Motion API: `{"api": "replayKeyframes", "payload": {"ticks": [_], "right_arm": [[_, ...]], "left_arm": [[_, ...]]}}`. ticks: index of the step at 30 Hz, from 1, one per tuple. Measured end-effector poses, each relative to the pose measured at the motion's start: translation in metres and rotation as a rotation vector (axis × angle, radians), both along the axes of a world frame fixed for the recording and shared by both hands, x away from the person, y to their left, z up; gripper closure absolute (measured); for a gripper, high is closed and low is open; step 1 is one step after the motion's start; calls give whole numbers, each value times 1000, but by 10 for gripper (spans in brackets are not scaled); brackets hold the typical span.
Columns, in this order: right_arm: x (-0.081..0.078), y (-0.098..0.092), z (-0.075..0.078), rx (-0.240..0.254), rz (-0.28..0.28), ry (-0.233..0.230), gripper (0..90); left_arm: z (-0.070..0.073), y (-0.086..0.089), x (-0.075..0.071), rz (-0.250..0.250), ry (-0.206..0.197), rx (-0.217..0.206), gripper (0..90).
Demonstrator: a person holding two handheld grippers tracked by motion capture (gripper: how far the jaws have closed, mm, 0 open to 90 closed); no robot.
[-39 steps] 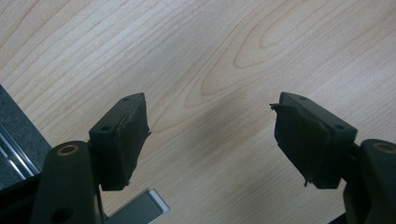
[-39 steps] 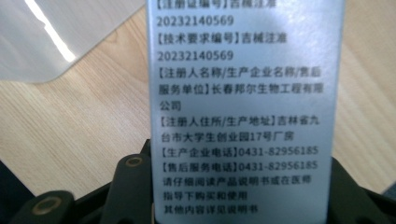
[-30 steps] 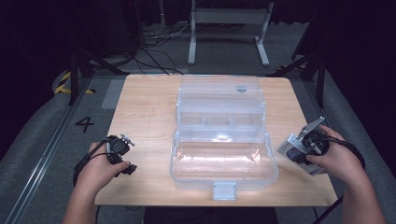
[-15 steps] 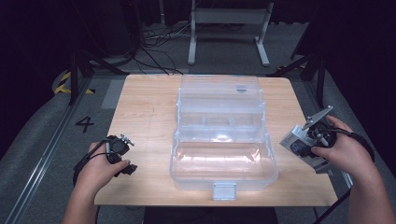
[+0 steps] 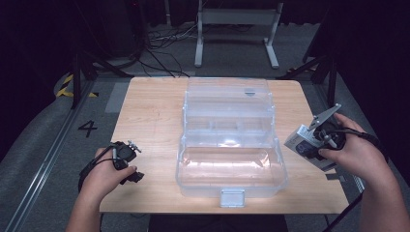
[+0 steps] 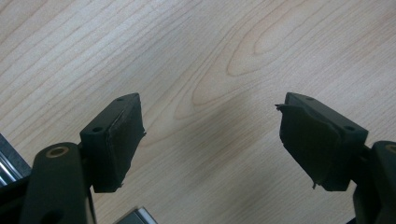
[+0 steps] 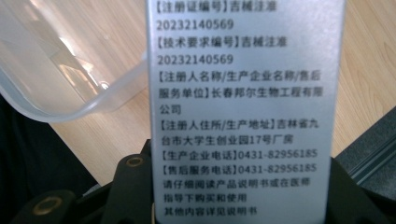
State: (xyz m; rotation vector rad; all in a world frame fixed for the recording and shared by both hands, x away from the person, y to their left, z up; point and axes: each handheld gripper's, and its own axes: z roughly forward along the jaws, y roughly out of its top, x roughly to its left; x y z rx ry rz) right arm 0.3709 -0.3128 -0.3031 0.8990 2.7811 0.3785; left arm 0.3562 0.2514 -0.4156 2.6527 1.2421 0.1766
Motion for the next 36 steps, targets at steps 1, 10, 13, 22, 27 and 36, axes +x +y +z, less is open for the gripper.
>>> {"api": "replayKeyframes", "payload": {"ticks": [1,10,13,22,27,36], "right_arm": [[0,3,1,1,8,1,559],[-2,34,14,25,103,-11,559],[-1,46,15,23,128,-9,559],[2,86,16,25,239,0,559],[1,106,12,31,292,15,559],[2,132,5,29,347,41,559]], "left_arm": [[0,0,0,1,-3,-2,222],[-2,-2,0,-4,6,4,219],[-3,-2,0,-9,9,3,215],[-4,-2,2,1,-18,-9,194],[-4,-3,2,-12,-39,-8,184],[-4,-3,2,-31,-65,14,196]]}}
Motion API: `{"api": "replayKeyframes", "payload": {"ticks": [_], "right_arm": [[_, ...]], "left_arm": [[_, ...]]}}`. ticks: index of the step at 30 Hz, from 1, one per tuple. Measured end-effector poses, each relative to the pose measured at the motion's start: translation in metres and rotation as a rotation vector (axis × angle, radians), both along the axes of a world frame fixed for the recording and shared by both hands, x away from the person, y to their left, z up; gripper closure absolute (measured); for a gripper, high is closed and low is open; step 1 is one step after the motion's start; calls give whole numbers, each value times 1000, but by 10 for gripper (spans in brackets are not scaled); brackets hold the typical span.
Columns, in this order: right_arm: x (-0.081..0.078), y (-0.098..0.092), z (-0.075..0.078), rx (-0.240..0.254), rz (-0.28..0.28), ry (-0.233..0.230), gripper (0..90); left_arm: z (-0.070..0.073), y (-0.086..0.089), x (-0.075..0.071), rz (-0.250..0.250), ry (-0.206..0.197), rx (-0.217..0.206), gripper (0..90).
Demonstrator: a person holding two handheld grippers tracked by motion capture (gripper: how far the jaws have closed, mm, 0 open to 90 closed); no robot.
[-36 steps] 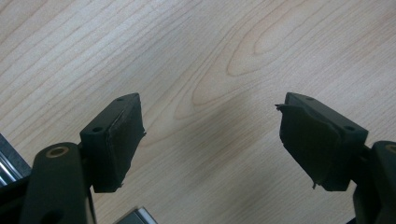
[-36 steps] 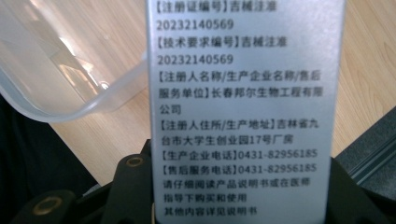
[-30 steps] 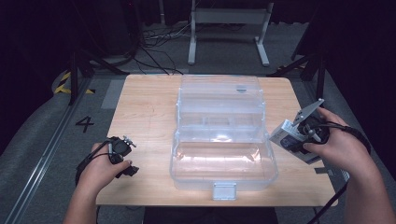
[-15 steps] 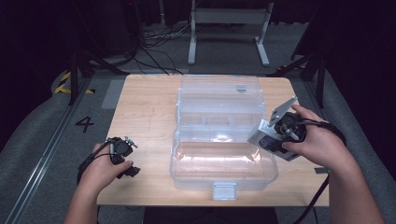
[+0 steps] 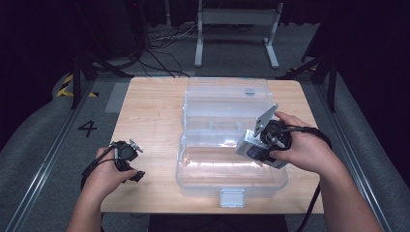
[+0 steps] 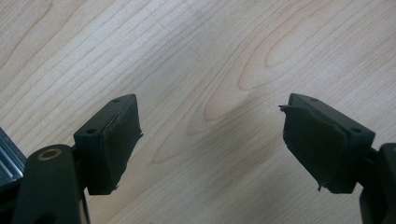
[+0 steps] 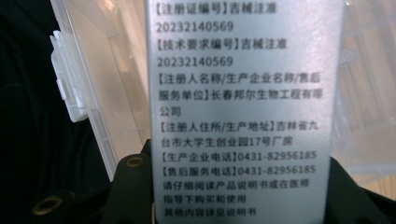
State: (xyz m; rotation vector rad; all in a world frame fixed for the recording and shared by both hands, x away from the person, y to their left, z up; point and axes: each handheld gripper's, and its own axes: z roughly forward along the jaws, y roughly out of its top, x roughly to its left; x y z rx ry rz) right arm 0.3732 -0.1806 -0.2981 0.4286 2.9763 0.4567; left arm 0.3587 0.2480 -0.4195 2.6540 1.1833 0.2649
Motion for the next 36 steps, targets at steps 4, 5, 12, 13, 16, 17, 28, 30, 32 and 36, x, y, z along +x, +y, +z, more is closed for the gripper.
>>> {"api": "replayKeyframes", "payload": {"ticks": [4,5,12,13,16,17,28,30,32,36], "right_arm": [[-2,12,-3,-2,31,10,559],[-2,15,-4,-7,41,10,559],[-4,41,-11,-23,97,25,559],[-4,44,-13,-30,109,23,559],[-5,52,-20,-44,123,39,559],[-5,56,-24,-53,134,38,559],[-9,81,-54,-113,204,71,558],[-9,84,-59,-134,220,75,558],[-9,87,-64,-140,220,87,558],[-9,91,-74,-158,231,102,558]], "left_arm": [[0,-1,-1,-9,25,4,221],[0,-2,-1,-12,31,-1,233],[-1,-2,-1,-12,37,-15,244],[0,-2,-1,-12,31,-18,244],[0,-1,-1,-10,34,-20,244],[0,0,-1,-13,33,-18,244],[0,-1,-2,-12,41,-29,243],[-1,-1,-2,-13,40,-27,243],[-1,-1,-2,-14,40,-27,243],[0,-1,-2,-16,39,-27,242]]}}
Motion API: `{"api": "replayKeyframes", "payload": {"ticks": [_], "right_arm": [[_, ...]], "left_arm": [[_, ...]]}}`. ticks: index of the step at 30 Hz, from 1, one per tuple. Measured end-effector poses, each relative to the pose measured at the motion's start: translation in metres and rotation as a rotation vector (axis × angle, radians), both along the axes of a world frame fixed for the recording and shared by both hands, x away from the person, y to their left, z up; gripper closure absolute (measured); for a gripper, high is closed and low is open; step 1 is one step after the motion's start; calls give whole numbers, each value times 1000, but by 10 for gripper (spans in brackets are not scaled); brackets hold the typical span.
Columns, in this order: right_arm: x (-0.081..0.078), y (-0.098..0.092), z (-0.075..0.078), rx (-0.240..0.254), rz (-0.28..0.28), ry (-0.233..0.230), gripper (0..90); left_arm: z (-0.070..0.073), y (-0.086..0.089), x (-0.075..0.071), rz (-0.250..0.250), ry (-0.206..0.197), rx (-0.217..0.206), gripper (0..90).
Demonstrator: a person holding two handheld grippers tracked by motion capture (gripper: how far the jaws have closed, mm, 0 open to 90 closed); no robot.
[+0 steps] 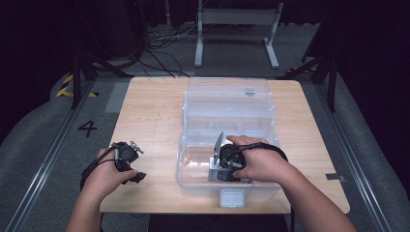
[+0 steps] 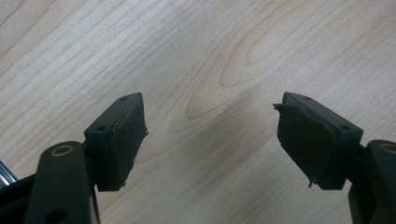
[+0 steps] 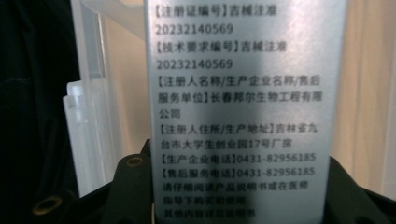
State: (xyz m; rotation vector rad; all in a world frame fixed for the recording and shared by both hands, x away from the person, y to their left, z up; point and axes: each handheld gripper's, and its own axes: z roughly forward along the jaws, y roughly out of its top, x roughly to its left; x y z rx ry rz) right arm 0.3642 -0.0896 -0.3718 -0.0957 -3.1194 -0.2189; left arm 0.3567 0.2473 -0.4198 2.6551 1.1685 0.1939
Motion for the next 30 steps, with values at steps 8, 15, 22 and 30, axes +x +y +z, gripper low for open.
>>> {"api": "replayKeyframes", "payload": {"ticks": [8,15,22,30], "right_arm": [[2,4,-17,-29,36,4,556],[4,4,-25,-49,52,-4,554],[4,4,-31,-51,41,3,553],[3,4,-37,-58,24,14,551]], "left_arm": [[-1,0,0,-3,2,-1,241],[-1,0,0,-4,3,1,240],[-1,0,0,-6,6,-1,239],[-2,0,1,-4,11,-1,237]]}}
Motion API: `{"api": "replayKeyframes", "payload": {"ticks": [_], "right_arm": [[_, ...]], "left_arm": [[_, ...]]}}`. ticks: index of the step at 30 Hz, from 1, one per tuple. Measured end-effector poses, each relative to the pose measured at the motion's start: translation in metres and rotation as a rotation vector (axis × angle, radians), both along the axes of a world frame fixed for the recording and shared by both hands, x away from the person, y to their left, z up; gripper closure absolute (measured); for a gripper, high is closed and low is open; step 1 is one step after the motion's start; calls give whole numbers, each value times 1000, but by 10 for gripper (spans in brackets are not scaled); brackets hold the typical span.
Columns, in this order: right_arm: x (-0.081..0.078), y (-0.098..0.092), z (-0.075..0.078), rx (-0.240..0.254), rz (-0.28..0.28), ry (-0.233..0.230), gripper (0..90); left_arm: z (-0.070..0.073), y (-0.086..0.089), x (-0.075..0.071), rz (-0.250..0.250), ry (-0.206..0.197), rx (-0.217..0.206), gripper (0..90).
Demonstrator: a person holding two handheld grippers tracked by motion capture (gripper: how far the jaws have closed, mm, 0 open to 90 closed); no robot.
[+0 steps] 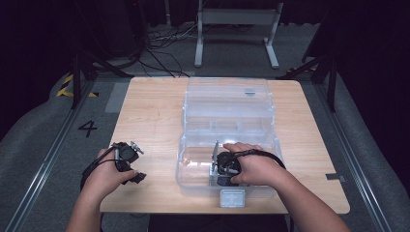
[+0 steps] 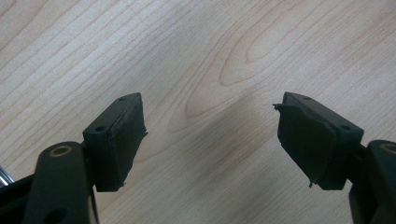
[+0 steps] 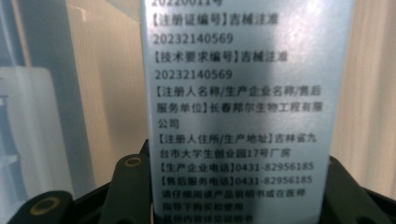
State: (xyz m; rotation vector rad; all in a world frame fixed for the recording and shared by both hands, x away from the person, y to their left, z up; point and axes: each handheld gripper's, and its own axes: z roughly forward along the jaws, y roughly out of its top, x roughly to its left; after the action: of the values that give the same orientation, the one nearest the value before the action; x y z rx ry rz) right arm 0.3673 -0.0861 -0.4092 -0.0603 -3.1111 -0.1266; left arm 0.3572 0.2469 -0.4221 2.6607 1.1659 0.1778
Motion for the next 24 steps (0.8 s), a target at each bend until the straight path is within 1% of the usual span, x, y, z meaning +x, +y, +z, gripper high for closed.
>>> {"api": "replayKeyframes", "payload": {"ticks": [3,9,10,13,15,17,20,24], "right_arm": [[-1,1,-1,-9,4,-2,551],[-1,2,-5,-12,2,21,550],[-1,2,-5,-10,3,21,548],[-1,2,-5,-12,5,27,543],[0,2,-5,-15,3,29,534],[1,2,-5,-15,0,29,527],[1,1,-4,-7,-6,29,523],[0,0,-1,7,-4,20,518]], "left_arm": [[0,0,0,-2,0,3,237],[0,0,0,-2,-1,2,238],[0,0,0,-4,-3,4,237],[-1,0,0,0,5,-2,237],[0,0,0,-6,-1,3,237],[0,0,0,-3,1,1,237],[0,1,0,2,4,-1,236],[-1,1,0,-2,5,0,236]]}}
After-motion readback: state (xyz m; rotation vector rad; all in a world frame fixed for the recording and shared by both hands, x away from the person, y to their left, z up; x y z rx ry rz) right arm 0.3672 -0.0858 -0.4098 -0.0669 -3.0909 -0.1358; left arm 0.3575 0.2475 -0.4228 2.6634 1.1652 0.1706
